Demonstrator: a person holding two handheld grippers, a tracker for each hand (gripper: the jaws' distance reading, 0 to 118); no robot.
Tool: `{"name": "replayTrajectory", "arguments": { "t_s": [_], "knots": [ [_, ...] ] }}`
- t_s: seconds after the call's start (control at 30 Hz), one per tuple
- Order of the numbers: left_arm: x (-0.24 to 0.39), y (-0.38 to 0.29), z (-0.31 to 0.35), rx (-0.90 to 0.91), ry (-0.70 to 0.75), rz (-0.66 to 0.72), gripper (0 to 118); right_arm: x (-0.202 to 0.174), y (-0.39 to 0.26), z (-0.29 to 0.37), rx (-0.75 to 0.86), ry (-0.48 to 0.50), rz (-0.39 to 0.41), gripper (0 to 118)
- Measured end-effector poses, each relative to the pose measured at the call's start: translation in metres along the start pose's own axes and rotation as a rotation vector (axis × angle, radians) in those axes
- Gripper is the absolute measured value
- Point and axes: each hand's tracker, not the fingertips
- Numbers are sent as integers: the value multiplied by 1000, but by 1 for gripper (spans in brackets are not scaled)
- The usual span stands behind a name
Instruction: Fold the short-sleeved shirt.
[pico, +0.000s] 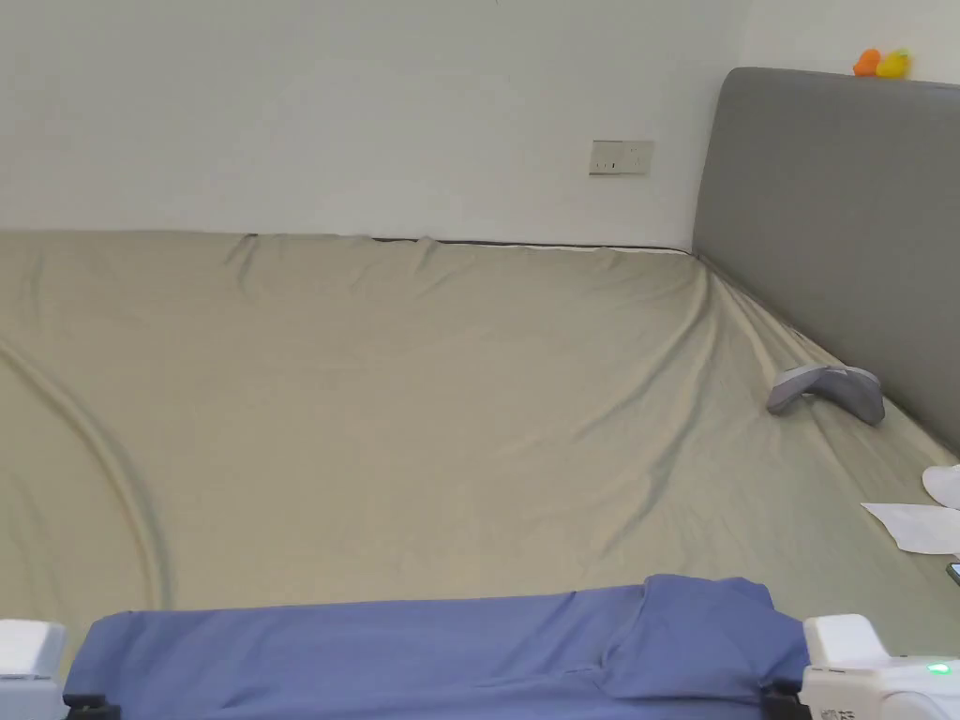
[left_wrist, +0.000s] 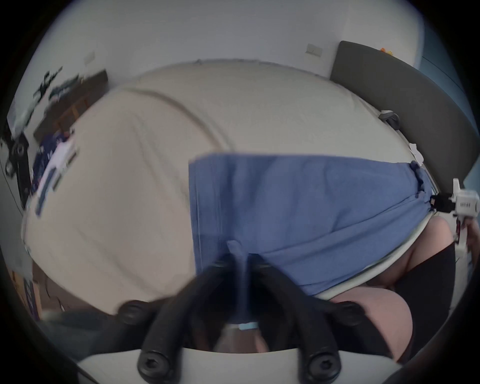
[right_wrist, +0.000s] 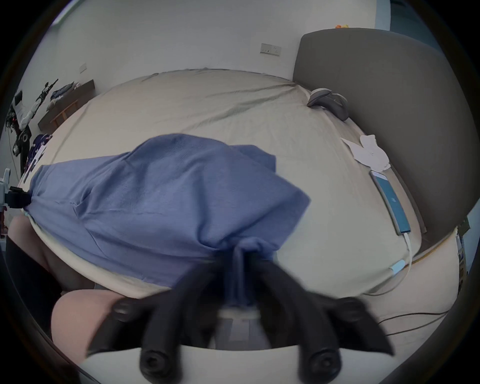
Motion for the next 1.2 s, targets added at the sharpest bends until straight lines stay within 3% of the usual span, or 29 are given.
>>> {"name": "replayTrajectory", "arguments": {
  "t_s": [0.03, 0.07, 0.1, 0.17, 0.23, 0.33, 0.4, 0.43, 0.47, 0.5, 0.57, 0.6, 0.63, 0.7, 0.73, 0.77, 0.8, 0.87, 0.93, 1.0, 1.07, 1.1, 1.2],
  "knots": [
    [-4, 6, 14, 97, 20, 11, 73, -1, 0, 22, 108, -94, -32, 74],
    [-8, 11, 28, 166, 11, 36, 102, 0, 1, 43, 241, -116, -53, 89],
    [-14, 20, 47, 204, -10, 83, 117, 2, 9, 66, 383, -64, -64, 97],
    [-20, 36, 79, 328, -39, 216, 115, -1, 24, 88, 375, 5, -128, 107],
    [-15, 47, 114, 575, 1, 291, 115, -12, 40, 110, 514, 1, -161, 108],
    [4, 44, 145, 858, 87, 284, 115, -36, 59, 138, 748, -49, -119, 108],
    [18, 42, 148, 915, 157, 228, 114, -54, 66, 149, 898, -74, -73, 108],
    [25, 42, 146, 923, 182, 184, 110, -63, 69, 154, 967, -73, -37, 107],
    [30, 40, 142, 910, 193, 131, 101, -70, 69, 153, 967, -49, -53, 106],
    [35, 38, 133, 901, 208, 92, 84, -78, 69, 152, 984, -33, -36, 104],
    [45, 33, 119, 856, 187, 79, 26, -93, 65, 145, 979, -40, 59, 91],
    [47, 33, 108, 821, 163, 81, 6, -103, 64, 141, 964, -82, 87, 74],
    [49, 34, 98, 780, 152, 82, 0, -110, 63, 139, 953, -101, 129, 36],
    [54, 34, 81, 736, 180, 45, 0, -115, 58, 129, 939, -76, 141, 14],
    [53, 33, 76, 740, 162, 47, 0, -118, 58, 124, 908, -92, 128, 14],
    [53, 34, 75, 733, 157, 51, 0, -119, 58, 120, 881, -110, 95, 1],
    [52, 34, 73, 726, 148, 57, 0, -115, 59, 116, 864, -55, 91, 1],
    [50, 33, 70, 726, 153, 70, 0, -113, 58, 101, 722, 10, -25, 0],
    [49, 32, 70, 722, 159, 70, 0, -111, 61, 105, 813, -76, 67, 0],
    [46, 31, 69, 718, 161, 72, 0, -107, 60, 97, 732, -21, 0, 0],
    [44, 33, 71, 683, 116, 102, 0, -103, 59, 101, 760, -35, 14, 0],
    [40, 36, 73, 625, 71, 137, 0, -100, 58, 99, 730, -3, -23, 0],
    [22, 43, 89, 522, -126, 227, 0, -93, 53, 101, 728, 6, -31, 0]
  ]
}}
